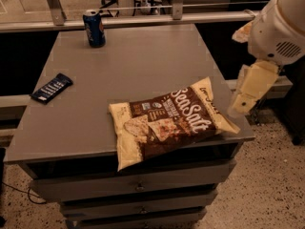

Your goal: Knock pepsi can over

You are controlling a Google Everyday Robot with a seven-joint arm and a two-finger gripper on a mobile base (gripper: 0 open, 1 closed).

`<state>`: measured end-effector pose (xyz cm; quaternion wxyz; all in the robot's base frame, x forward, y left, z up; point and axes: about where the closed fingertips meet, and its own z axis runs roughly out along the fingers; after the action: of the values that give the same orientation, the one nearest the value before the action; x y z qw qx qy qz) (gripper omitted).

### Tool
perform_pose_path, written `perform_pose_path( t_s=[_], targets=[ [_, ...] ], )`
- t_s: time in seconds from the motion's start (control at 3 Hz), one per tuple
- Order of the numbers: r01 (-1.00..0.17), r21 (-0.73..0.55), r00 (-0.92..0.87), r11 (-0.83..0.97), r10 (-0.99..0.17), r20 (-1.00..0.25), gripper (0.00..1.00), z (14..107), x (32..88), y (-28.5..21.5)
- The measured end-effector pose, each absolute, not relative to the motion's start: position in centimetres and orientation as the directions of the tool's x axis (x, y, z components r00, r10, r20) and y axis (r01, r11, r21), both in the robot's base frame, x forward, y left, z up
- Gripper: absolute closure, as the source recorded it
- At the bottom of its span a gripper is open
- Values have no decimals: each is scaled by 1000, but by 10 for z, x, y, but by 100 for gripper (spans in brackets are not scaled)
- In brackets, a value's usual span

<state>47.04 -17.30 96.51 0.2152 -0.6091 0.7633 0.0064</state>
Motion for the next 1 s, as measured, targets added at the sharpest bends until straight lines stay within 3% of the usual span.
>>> perform_pose_path(
  t_s=[0.67, 1.0],
  targets=[
    [-919, -239, -104, 314, -777, -621, 0, 941, 558, -50],
    [-888, -292, -83, 355, -748, -658, 0, 953, 577, -46]
  ],
)
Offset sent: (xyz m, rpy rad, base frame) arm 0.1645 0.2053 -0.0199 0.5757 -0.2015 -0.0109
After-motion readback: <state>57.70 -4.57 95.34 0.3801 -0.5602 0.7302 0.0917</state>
